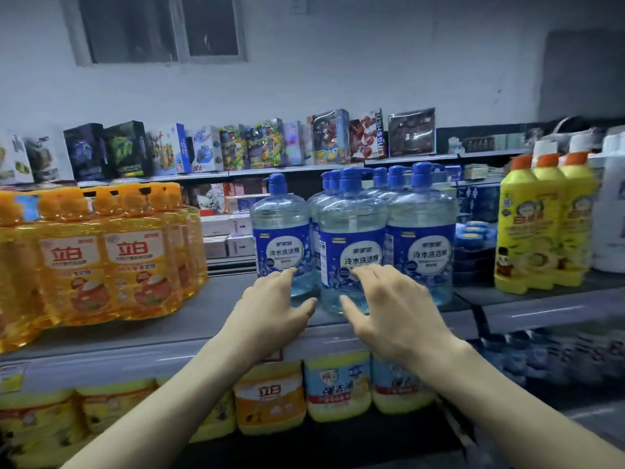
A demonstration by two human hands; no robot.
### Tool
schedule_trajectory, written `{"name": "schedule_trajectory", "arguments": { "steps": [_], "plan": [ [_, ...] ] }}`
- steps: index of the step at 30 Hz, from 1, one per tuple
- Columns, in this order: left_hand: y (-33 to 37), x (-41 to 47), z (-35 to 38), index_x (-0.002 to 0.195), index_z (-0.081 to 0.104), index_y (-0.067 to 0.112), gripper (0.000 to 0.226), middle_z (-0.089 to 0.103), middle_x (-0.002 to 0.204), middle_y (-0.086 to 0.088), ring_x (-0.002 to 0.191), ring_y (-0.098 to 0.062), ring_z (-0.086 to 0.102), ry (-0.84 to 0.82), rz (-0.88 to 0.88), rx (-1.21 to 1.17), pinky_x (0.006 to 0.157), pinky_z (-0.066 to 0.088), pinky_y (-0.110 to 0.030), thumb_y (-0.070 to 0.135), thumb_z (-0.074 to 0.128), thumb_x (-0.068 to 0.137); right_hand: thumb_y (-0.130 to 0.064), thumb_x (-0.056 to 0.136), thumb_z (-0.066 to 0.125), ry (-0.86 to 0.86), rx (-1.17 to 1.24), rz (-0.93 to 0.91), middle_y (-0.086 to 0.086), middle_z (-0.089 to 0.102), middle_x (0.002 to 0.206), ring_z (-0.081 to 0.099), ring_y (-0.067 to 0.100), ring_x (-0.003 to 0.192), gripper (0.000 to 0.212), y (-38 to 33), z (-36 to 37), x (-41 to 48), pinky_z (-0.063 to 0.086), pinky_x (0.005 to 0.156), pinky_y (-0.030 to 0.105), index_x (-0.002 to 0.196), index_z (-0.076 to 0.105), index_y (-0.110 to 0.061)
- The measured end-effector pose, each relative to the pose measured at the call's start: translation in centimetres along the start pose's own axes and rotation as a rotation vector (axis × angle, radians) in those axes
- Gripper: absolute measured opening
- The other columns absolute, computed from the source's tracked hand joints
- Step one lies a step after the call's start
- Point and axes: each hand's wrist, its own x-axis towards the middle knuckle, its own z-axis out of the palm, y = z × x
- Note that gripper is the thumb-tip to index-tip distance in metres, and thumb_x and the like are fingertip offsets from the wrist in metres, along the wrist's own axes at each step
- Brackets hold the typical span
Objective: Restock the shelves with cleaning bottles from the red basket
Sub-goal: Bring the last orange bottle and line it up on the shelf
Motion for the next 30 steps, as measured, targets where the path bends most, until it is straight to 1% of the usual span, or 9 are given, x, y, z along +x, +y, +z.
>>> {"name": "schedule_trajectory", "arguments": {
  "steps": [3, 7, 10, 13, 16, 18, 22, 27, 30],
  "plan": [
    [2.2, 0.9, 1.4, 0.153, 0.049, 0.021, 0.067, 0.065, 0.145, -0.002, 0.133, -0.025, 0.059, -0.015, 0.012, -0.144, 0.107, 0.048, -0.037, 0.052, 0.069, 0.096, -0.045, 0.100, 0.061, 0.029, -0.001, 0.134, 0.002, 0.065, 0.116, 0.063, 0.025, 0.109, 0.041, 4.1, -0.2, -0.6, 0.048, 0.080, 0.036, 0.127, 0.061, -0.015],
    [3.7, 1.7, 3.3, 0.149, 0.049, 0.025, 0.069, 0.067, 0.141, 0.004, 0.127, -0.021, 0.064, -0.020, 0.022, -0.262, 0.108, 0.052, -0.038, 0.055, 0.075, 0.092, -0.030, 0.093, 0.075, 0.140, 0.046, 0.213, 0.008, 0.064, 0.112, 0.066, 0.032, 0.100, 0.041, 8.0, 0.9, -1.1, 0.053, 0.074, 0.037, 0.123, 0.063, -0.005],
    [3.8, 1.9, 4.3, 0.144, 0.051, 0.028, 0.069, 0.069, 0.134, 0.010, 0.119, -0.014, 0.067, 0.027, 0.025, -0.334, 0.103, 0.054, -0.034, 0.055, 0.080, 0.088, -0.026, 0.087, 0.085, 0.230, 0.083, 0.240, 0.009, 0.057, 0.118, 0.063, 0.033, 0.108, 0.054, 9.5, 1.7, -1.3, 0.058, 0.085, 0.040, 0.127, 0.058, -0.002],
    [3.8, 2.3, 4.8, 0.141, 0.056, 0.028, 0.067, 0.071, 0.128, 0.010, 0.114, -0.014, 0.069, 0.051, -0.001, -0.404, 0.103, 0.056, -0.039, 0.055, 0.082, 0.085, -0.035, 0.083, 0.090, 0.274, 0.171, 0.327, 0.013, 0.051, 0.131, 0.056, 0.036, 0.122, 0.080, 10.7, 2.2, -1.4, 0.054, 0.101, 0.043, 0.140, 0.047, 0.001],
    [3.7, 2.6, 5.1, 0.136, 0.060, 0.030, 0.061, 0.073, 0.121, 0.014, 0.110, -0.014, 0.072, 0.058, -0.008, -0.418, 0.099, 0.059, -0.045, 0.055, 0.083, 0.085, -0.046, 0.083, 0.087, 0.200, 0.355, 0.398, 0.013, 0.046, 0.147, 0.052, 0.033, 0.133, 0.100, 11.3, 1.8, -1.2, 0.047, 0.112, 0.045, 0.157, 0.030, -0.010],
    [3.8, 2.7, 5.3, 0.133, 0.062, 0.029, 0.059, 0.073, 0.117, 0.016, 0.108, -0.013, 0.072, 0.070, -0.020, -0.430, 0.098, 0.060, -0.045, 0.053, 0.084, 0.084, -0.055, 0.082, 0.084, 0.126, 0.441, 0.432, 0.011, 0.050, 0.150, 0.055, 0.033, 0.133, 0.106, 11.9, 1.6, -0.7, 0.048, 0.110, 0.044, 0.161, 0.024, -0.017],
    [4.1, 2.8, 5.7, 0.131, 0.065, 0.027, 0.056, 0.076, 0.120, 0.009, 0.106, -0.014, 0.073, 0.111, -0.045, -0.410, 0.097, 0.060, -0.042, 0.049, 0.086, 0.084, -0.065, 0.075, 0.085, 0.149, 0.451, 0.435, 0.005, 0.068, 0.134, 0.067, 0.030, 0.120, 0.101, 12.8, 1.9, -0.3, 0.058, 0.101, 0.044, 0.151, 0.036, -0.020],
    [4.4, 2.9, 5.7, 0.127, 0.067, 0.027, 0.052, 0.078, 0.118, 0.009, 0.104, -0.015, 0.072, 0.131, -0.040, -0.355, 0.095, 0.060, -0.041, 0.052, 0.084, 0.084, -0.068, 0.075, 0.084, 0.187, 0.411, 0.402, 0.011, 0.070, 0.127, 0.070, 0.032, 0.109, 0.107, 13.0, 2.7, -0.2, 0.062, 0.092, 0.047, 0.152, 0.031, -0.015],
    [4.5, 2.7, 5.7, 0.128, 0.066, 0.026, 0.053, 0.078, 0.119, 0.008, 0.106, -0.016, 0.072, 0.134, -0.031, -0.344, 0.095, 0.059, -0.041, 0.052, 0.083, 0.085, -0.067, 0.077, 0.083, 0.171, 0.384, 0.417, 0.015, 0.068, 0.128, 0.068, 0.036, 0.111, 0.110, 12.9, 2.6, -0.3, 0.060, 0.092, 0.047, 0.154, 0.029, -0.011]
  ]
}}
